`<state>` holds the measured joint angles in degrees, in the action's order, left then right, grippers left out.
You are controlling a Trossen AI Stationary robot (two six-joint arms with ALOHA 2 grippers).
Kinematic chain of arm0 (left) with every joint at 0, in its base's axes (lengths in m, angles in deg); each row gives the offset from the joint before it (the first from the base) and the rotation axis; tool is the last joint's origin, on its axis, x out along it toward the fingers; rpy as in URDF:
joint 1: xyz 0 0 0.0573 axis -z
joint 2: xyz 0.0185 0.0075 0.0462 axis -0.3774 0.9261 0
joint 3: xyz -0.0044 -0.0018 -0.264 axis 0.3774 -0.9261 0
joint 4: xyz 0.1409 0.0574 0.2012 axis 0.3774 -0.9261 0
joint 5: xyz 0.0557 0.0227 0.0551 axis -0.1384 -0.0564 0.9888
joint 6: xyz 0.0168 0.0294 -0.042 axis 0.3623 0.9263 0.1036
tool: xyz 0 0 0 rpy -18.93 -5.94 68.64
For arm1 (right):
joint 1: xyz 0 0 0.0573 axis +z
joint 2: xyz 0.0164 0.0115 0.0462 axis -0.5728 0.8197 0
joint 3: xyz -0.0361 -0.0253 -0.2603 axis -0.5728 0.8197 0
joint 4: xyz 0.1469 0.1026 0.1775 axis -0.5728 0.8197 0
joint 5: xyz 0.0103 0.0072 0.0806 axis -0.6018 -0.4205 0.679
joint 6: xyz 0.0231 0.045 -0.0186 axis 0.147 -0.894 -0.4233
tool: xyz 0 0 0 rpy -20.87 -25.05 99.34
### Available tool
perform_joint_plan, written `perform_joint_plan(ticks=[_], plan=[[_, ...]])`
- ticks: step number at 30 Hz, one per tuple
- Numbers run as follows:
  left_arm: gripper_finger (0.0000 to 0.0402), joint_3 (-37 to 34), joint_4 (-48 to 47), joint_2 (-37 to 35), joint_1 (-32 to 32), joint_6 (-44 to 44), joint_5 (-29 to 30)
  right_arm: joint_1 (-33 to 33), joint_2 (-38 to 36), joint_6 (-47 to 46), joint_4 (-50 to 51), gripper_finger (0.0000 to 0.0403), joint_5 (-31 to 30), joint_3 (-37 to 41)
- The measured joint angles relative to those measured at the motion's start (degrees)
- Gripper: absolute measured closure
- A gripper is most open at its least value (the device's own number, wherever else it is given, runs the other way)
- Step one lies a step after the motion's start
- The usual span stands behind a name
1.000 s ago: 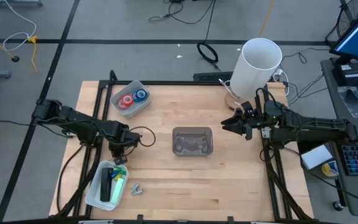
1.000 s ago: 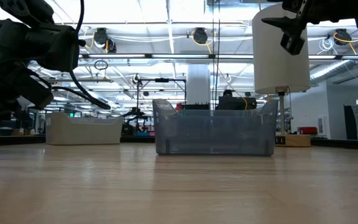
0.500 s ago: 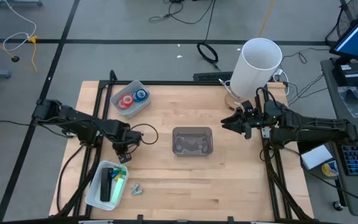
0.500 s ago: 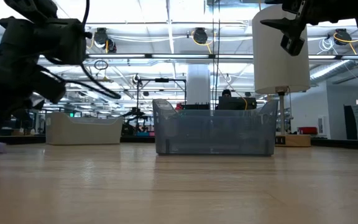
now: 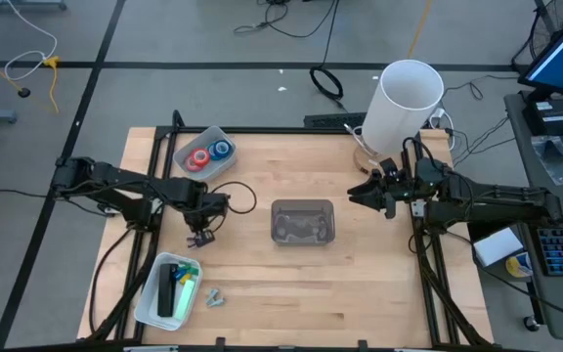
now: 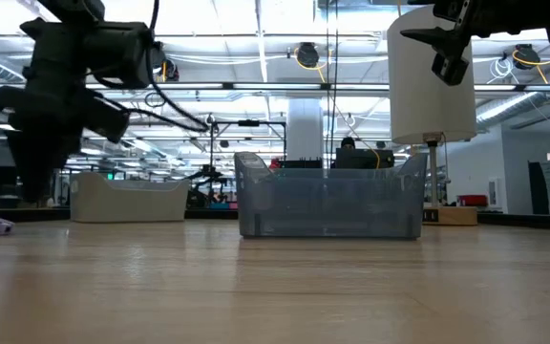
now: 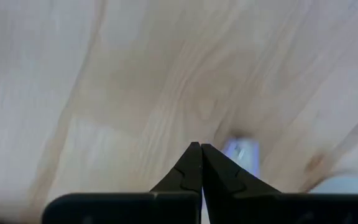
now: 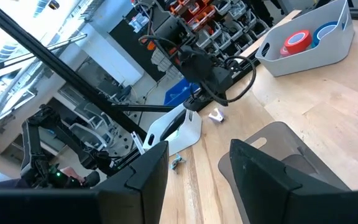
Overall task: Pick and place Stapler, Stapler remover, tape
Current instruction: Put the violet stapler remover into the black bin
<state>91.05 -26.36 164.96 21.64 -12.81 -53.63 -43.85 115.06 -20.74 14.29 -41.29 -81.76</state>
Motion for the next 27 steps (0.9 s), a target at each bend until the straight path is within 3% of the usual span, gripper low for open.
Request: perform_joint_plan(ticks=[8, 21, 27], plan=[[0.0369, 0.0, -11.0, 0.0, -0.1, 0.8, -1.6, 0.0, 0.0, 0.1, 0.0, 0.0236, 0.0, 0.0], [0.0258, 0.0, -9.7, 0.0, -0.1, 1.4, -3.0, 0.0, 0.0, 1.7, 0.0, 0.0236, -0.2, 0.0], [0.0232, -0.8, -5.8, 0.0, 0.8, 4.6, -3.5, 0.0, 0.0, 1.7, 0.0, 0.0236, -0.2, 0.0]])
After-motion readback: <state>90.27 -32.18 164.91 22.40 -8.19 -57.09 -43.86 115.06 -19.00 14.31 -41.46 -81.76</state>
